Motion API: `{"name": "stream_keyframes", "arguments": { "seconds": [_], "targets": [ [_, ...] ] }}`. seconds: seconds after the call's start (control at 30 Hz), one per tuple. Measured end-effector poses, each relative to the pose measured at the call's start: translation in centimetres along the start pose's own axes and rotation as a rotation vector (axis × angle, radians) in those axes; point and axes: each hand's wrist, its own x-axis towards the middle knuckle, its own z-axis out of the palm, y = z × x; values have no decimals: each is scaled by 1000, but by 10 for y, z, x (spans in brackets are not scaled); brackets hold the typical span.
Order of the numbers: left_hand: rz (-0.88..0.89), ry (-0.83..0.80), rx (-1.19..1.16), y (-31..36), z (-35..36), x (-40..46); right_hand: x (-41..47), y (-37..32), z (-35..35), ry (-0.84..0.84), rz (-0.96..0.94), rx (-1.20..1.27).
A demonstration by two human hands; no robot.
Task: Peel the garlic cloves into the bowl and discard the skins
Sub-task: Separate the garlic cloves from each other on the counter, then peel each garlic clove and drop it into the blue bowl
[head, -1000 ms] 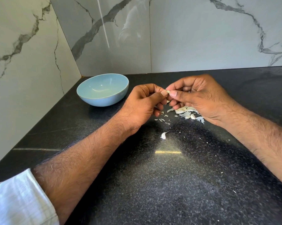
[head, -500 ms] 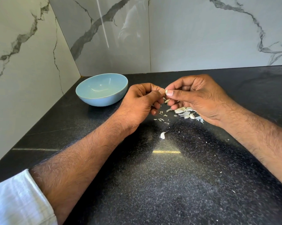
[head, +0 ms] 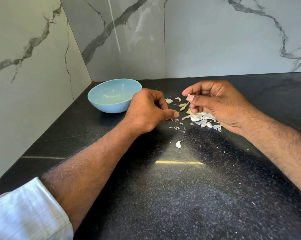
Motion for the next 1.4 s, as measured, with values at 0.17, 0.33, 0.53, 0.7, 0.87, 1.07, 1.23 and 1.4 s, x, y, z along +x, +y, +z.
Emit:
{"name": "stream_keyframes", "arguments": {
  "seconds": [0.17,0.33,0.53,0.7,0.87,1.07,1.23,1.4],
  "targets": [
    [112,-140,196,0,-16,-1,3,-8,9,14,10,-59],
    [146,-83,241,8,-50,-2,19,-23,22,35,44,-32],
    [6,-11,212,-13,-112,-1,73,-41,67,33,15,-201],
    [-68,304,211,-43,-144,1,114,-46,116,-72,-34,-560],
    [-119,432,292,-54,-134,10,134,-39,136,-167,-4,-717],
    [6,394,319,-45,-111,16,124,-39,96,-54,-13,-600],
    [214,188,221,-16,-63,9,69,-37,32,-34,-14,-567],
    [202,-28,239,-4,-16,10,20,-8,-1,-133,69,-667]
  ]
}}
